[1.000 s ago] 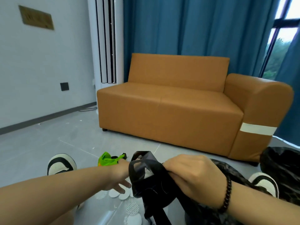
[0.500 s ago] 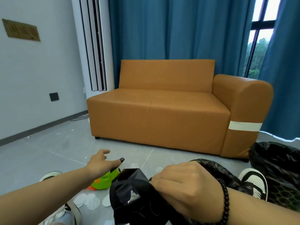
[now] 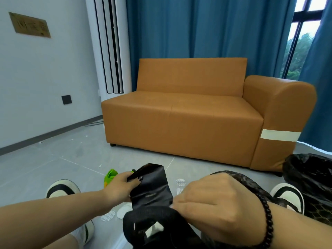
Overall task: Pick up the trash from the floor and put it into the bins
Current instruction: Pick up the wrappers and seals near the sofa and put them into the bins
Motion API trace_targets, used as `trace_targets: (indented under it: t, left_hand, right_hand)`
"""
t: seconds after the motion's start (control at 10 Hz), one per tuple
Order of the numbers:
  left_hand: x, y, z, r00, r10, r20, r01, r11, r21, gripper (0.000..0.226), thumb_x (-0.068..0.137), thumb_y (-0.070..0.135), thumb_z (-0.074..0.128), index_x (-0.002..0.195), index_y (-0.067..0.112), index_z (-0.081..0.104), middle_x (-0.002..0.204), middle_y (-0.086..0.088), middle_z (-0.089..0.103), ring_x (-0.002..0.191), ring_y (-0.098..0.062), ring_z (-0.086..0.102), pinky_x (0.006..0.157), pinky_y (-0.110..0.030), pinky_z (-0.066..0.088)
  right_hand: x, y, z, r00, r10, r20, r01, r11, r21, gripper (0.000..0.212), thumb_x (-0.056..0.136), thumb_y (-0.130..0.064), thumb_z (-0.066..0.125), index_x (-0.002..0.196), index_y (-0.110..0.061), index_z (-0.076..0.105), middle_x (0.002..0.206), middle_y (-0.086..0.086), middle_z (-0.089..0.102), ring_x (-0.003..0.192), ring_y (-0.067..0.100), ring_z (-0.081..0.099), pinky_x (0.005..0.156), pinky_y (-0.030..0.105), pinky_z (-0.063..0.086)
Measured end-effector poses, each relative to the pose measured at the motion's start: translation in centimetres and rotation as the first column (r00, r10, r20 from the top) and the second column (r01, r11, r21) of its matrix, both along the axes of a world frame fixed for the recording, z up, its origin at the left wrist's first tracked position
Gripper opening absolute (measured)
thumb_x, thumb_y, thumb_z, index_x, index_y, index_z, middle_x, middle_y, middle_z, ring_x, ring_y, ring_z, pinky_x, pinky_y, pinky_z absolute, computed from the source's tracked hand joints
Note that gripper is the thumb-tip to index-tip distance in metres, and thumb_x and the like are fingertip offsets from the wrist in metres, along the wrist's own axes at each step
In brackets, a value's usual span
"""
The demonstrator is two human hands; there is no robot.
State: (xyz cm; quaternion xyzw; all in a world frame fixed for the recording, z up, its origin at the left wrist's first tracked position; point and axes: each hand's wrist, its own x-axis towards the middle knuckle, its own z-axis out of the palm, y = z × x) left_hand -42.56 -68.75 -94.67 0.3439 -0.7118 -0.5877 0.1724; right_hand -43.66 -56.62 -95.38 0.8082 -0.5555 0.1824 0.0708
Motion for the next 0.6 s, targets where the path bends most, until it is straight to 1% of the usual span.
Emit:
trace_targets:
  t: [0.1,0.2,0.3,0.4,0.5,0.6]
  left_hand:
    - [-0.1,0.0,-0.1,1.000,-0.013,-0.020,0.010,0.992,-0.129,0.015,0.094,0.009,0.056,0.080,0.003,0.058,0.058,0.000,0.051,0.060,-0.017,0.049,0.058,-0.030,0.047]
    - [-0.1,0.2,0.1,0.999,-0.029,-0.029,0.018,0.947,-0.320,0.018,0.092,0.007,0.059,0.076,0.013,0.063,0.053,0.009,0.055,0.056,-0.008,0.049,0.053,-0.019,0.041]
    - [-0.1,0.4,0.7,0.999,-0.035,-0.029,0.017,0.883,-0.468,0.021,0.092,0.012,0.059,0.077,0.026,0.067,0.065,0.011,0.066,0.063,-0.008,0.059,0.062,-0.021,0.047]
    - [-0.2,0.6,1.6,0.998,-0.046,-0.045,0.010,0.805,-0.593,0.025,0.091,0.015,0.060,0.083,0.037,0.066,0.075,0.015,0.069,0.075,-0.013,0.065,0.071,-0.033,0.052]
    - [-0.3,1.2,2.6,0.996,-0.054,-0.074,-0.013,0.713,-0.701,0.028,0.090,0.014,0.060,0.082,0.040,0.065,0.079,0.017,0.069,0.076,-0.009,0.064,0.074,-0.035,0.053]
    - [-0.5,1.9,3.5,0.991,-0.122,-0.063,0.029,0.637,-0.770,0.018,0.088,0.028,0.055,0.094,0.043,0.062,0.083,0.020,0.069,0.077,-0.003,0.064,0.074,-0.032,0.053]
  right_hand:
    - [-10.1,10.4,8.9,0.996,-0.014,-0.091,0.021,0.996,0.084,0.005,0.091,-0.025,0.057,0.094,-0.026,0.061,0.081,-0.010,0.062,0.074,0.012,0.059,0.053,0.029,0.047]
    - [-11.5,12.1,9.6,0.982,-0.135,-0.132,0.153,0.978,0.142,0.011,0.090,-0.034,0.058,0.099,-0.029,0.061,0.090,-0.012,0.064,0.081,0.005,0.058,0.068,0.028,0.051]
    - [-12.8,11.8,8.7,0.971,-0.237,-0.019,0.223,0.884,0.410,0.023,0.084,-0.035,0.067,0.106,-0.030,0.064,0.101,-0.017,0.062,0.087,-0.007,0.053,0.083,0.023,0.050]
    - [-15.3,12.1,8.7,0.924,-0.383,-0.010,0.334,0.791,0.513,0.031,0.078,-0.028,0.073,0.102,-0.042,0.060,0.103,-0.021,0.058,0.098,-0.003,0.056,0.089,0.026,0.051]
    - [-16.6,12.5,8.4,0.866,-0.499,-0.025,0.424,0.709,0.564,0.048,0.081,-0.018,0.068,0.122,-0.039,0.053,0.115,-0.021,0.055,0.102,-0.002,0.057,0.089,0.021,0.050]
    - [-17.1,12.4,8.2,0.808,-0.563,0.174,0.446,0.777,0.444,0.051,0.086,-0.017,0.063,0.128,-0.040,0.046,0.121,-0.021,0.055,0.103,-0.004,0.057,0.088,0.023,0.051]
